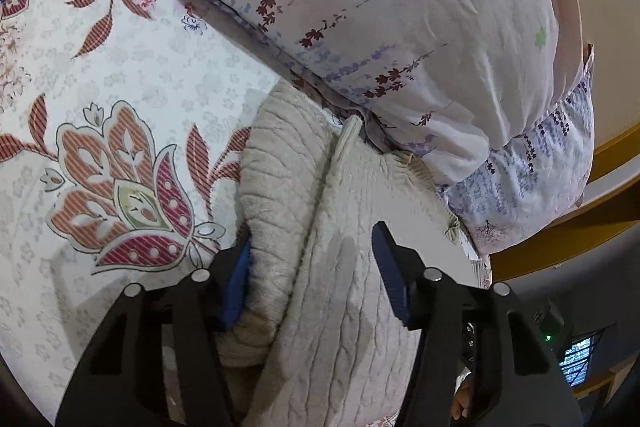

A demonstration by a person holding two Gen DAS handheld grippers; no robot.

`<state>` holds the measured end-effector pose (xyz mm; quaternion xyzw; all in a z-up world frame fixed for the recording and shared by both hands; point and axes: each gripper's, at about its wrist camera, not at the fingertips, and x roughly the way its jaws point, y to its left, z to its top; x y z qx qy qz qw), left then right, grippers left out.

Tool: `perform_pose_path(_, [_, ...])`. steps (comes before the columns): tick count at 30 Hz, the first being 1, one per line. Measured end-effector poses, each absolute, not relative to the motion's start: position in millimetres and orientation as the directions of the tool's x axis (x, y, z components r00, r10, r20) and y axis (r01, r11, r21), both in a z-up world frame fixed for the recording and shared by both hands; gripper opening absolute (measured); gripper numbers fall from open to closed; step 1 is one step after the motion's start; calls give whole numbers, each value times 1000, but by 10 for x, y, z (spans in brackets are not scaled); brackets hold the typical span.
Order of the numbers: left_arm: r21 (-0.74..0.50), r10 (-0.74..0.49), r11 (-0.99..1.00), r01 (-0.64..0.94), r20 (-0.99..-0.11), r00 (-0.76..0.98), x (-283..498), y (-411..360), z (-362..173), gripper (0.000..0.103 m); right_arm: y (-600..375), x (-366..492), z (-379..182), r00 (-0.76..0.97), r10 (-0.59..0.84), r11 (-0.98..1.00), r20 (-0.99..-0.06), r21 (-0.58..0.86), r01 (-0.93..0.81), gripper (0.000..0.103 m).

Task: Fold small clothes

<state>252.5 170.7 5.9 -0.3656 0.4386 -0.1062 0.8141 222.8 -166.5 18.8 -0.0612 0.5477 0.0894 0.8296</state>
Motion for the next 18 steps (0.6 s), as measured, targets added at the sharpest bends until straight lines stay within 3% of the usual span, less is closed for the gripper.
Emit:
perform_pose_path(4, [-684,-500,714,-149,-648,575,2530,1652,39,39,-1662,2229,187,386,81,977,-919,-3,-214,60])
perform_pose_path(5, [-679,-499,719,-149,-654,568,2534,1634,32,28,-1661,2228,186,386,82,977,-919,-3,-214,60])
perform_pose_path(6, [-678,-501,720,-149,-657,564,2537,1621,28,25,-1660,2229,186,387,81,977,-919,-4,-214,60])
perform_pose_path(18, [-779,-640,622,83,-445,626,2474,1201,701,19,-1647,2230,191,391,79,977,-917,-6,-212,60])
